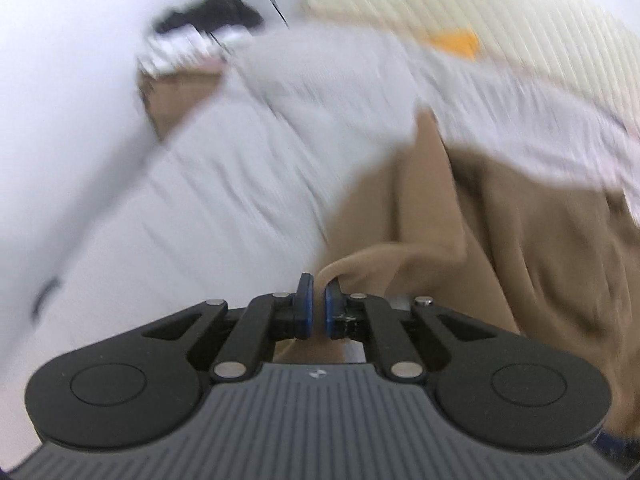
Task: Fold large clothes
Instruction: 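Grasp a hoodie sleeve with the left gripper and pull it outward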
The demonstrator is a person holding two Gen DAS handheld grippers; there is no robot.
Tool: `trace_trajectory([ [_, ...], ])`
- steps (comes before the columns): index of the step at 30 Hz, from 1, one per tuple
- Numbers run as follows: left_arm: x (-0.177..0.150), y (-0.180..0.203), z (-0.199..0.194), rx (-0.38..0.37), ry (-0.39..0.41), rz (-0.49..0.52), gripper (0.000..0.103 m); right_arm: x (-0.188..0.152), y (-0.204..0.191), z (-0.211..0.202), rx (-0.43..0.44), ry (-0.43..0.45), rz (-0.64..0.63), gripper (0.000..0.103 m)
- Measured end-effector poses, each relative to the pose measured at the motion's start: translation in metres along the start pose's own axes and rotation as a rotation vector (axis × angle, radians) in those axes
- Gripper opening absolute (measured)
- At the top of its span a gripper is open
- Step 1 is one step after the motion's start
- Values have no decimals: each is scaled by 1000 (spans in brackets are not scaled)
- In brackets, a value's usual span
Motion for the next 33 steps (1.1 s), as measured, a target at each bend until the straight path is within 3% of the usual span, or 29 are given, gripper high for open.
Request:
trace_trajectory([
  [8, 160, -90, 30, 200, 210, -94, 7, 9, -27, 10, -72, 54, -104, 44],
  [12, 219, -133, 82, 304, 215, -104, 7, 16, -40, 20, -88, 57, -130, 43],
  [15, 249, -167, 134, 338, 180, -154, 7, 24, -43, 31, -103, 59, -131, 43],
  [18, 264, -202, 188, 374, 132, -183, 7, 31, -41, 44, -120, 43, -105, 43],
  [21, 258, -237, 236, 395, 65, -206, 7, 32, -41, 58, -127, 2, -60, 44],
  [24, 252, -258, 271, 392, 17, -201, 7, 34, -49, 66, -157, -4, -112, 44],
  [29, 238, -269, 298, 364, -17, -212, 8, 37, -46, 75, -145, -8, -79, 46],
  [33, 230, -264, 294, 337, -37, -220, 9, 36, -49, 75, -149, -3, -103, 46],
])
Point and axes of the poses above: each gripper's, at about its wrist camera, not at the fingertips, and z roughly the way its jaws point, y to its right, x to its top, the point moved 6 cm from there along z, roughly the way its jaws point, and after that the axes turned 6 degrees about -x, right-handed, at the moved point
